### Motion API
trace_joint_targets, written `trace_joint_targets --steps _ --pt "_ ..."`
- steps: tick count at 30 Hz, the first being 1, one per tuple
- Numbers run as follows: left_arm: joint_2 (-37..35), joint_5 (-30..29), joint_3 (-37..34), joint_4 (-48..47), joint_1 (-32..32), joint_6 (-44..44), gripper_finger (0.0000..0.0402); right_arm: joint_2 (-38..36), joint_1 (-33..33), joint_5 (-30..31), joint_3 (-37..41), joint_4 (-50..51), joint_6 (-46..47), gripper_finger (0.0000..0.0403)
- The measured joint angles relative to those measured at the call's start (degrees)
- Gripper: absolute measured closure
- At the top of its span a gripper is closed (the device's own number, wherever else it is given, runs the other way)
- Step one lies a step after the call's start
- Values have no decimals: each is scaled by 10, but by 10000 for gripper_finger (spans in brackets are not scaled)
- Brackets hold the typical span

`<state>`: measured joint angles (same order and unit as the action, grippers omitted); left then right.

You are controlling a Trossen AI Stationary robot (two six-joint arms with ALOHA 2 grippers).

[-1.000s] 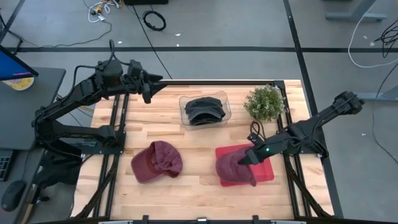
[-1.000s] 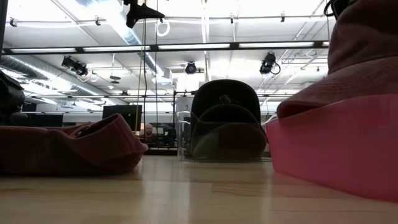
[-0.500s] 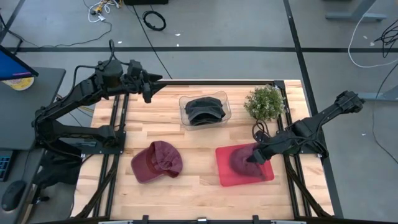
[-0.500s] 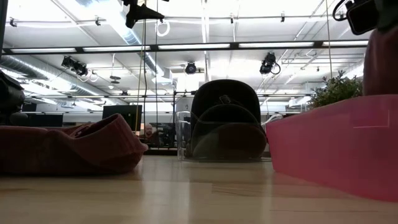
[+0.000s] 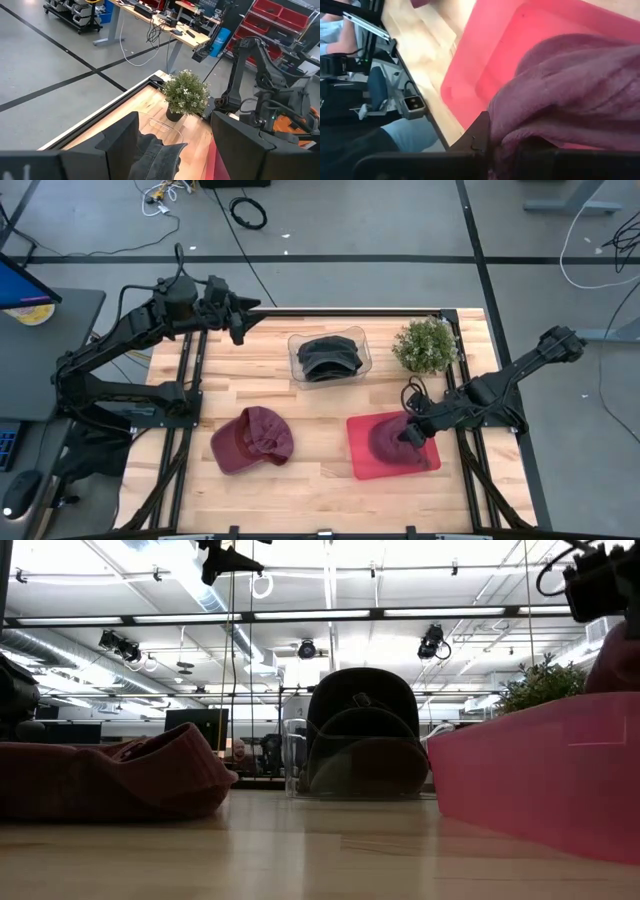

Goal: Pick & Place hat
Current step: Put the top red cap into the pink bin

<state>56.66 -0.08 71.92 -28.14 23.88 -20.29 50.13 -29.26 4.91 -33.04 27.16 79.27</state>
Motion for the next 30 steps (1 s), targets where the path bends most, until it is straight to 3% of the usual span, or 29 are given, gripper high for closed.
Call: trace_joint_targets --steps 6,16,30 --pt "4 -1 0 1 0 0 149 0 0 0 41 -59 -14 379" --pt "29 2 0 0 0 -3 149 0 0 0 60 -4 2 370" --pt "34 7 0 0 0 0 149 0 5 -109 60 -11 66 148"
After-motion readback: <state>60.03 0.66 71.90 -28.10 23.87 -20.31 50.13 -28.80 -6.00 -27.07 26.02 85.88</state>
